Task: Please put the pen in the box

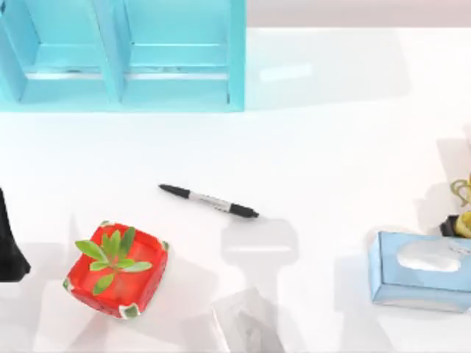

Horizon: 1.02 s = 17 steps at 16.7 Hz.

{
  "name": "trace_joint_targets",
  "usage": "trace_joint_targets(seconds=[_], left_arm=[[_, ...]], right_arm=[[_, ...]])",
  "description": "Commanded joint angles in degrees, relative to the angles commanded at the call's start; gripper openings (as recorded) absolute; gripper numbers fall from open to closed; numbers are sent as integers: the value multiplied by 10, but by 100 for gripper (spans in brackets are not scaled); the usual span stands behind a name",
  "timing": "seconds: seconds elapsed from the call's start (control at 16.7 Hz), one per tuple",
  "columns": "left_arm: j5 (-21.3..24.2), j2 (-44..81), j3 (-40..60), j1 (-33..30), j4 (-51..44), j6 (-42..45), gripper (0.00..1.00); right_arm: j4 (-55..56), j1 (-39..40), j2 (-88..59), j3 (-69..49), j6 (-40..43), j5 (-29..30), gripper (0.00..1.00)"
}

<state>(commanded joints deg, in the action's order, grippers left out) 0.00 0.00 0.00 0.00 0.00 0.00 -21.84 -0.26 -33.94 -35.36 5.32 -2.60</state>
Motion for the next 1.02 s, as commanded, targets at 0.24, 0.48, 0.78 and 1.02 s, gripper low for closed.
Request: trace_joint_targets(seconds=[0.24,0.48,0.78,1.02], left_arm=[[0,0,0,0,0,0,100],[0,0,0,0,0,0,100],[0,0,0,0,0,0,100],[0,0,0,0,0,0,100]], right_arm=[[-130,21,-218,-220,39,-23,100],[-256,60,-447,-439,82,-51,100],[-389,134,-715,-681,141,-92,100],[-465,201,-885,-827,184,-125,100]])
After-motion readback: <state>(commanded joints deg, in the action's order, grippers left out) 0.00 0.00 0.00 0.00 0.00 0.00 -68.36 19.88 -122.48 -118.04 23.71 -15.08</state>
